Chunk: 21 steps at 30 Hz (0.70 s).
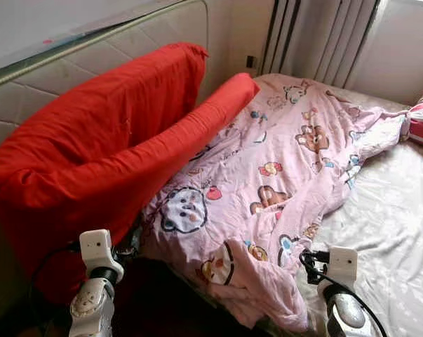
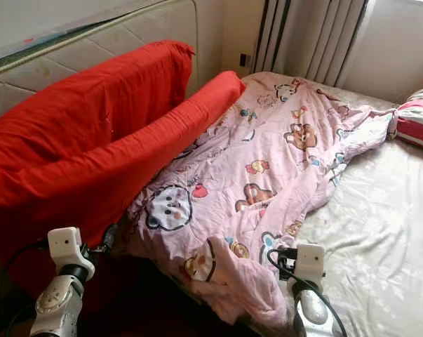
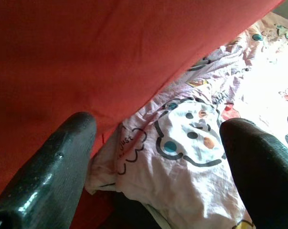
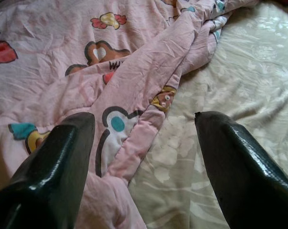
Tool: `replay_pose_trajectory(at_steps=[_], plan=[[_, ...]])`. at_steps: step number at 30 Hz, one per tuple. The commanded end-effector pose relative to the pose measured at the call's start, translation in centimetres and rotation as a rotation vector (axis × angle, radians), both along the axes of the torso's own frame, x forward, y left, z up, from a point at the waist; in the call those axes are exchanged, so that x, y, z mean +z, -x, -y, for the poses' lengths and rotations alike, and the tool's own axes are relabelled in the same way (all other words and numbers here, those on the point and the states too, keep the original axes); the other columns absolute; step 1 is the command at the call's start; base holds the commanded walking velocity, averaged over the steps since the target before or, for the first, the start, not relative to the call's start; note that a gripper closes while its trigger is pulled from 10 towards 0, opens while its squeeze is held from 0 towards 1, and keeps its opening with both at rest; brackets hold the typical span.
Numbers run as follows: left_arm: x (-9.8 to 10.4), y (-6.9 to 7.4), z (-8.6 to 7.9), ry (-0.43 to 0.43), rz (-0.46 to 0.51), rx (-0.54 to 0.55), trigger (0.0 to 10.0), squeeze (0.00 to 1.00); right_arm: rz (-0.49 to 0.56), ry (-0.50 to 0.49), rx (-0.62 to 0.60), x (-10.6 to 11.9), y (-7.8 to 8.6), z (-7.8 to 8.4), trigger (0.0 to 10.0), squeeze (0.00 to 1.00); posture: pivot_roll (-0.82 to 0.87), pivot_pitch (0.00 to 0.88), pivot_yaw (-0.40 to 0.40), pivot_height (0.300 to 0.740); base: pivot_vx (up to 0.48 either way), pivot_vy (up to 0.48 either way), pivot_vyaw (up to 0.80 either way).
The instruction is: Clean up the room
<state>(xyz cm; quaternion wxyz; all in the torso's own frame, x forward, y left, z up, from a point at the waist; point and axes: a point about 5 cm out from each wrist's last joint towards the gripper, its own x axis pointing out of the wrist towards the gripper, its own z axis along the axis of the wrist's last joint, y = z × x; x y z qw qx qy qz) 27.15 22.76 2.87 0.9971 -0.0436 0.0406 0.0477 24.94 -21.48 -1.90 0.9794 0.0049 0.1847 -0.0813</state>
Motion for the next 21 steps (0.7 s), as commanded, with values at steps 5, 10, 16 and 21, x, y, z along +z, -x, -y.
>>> replay_pose_trajectory(at_steps=[5, 10, 16, 21], plan=[[-0.44, 0.33, 0.23, 0.005, -0.023, -0.007, 10.0, 0.00, -0.004, 0.010, 0.001, -0.06, 0.20, 0.30, 10.0, 0.00, -0.02, 0.057, -0.043, 0.651, 0.000, 0.000, 0.00], [-0.50, 0.36, 0.28, 0.006, -0.026, -0.007, 10.0, 0.00, -0.007, 0.013, 0.001, -0.09, 0.23, 0.33, 10.0, 0.00, -0.02, 0.057, -0.044, 0.651, 0.000, 0.000, 0.00], [-0.59, 0.40, 0.44, 0.007, -0.031, -0.011, 10.0, 0.00, -0.011, 0.009, 0.009, -0.14, 0.27, 0.33, 10.0, 0.00, -0.02, 0.060, -0.045, 0.651, 0.000, 0.000, 0.00], [-0.71, 0.44, 0.53, 0.009, -0.037, -0.014, 10.0, 0.00, -0.014, 0.008, 0.012, -0.19, 0.34, 0.34, 10.0, 0.00, -0.02, 0.062, -0.047, 0.651, 0.000, 0.000, 0.00]])
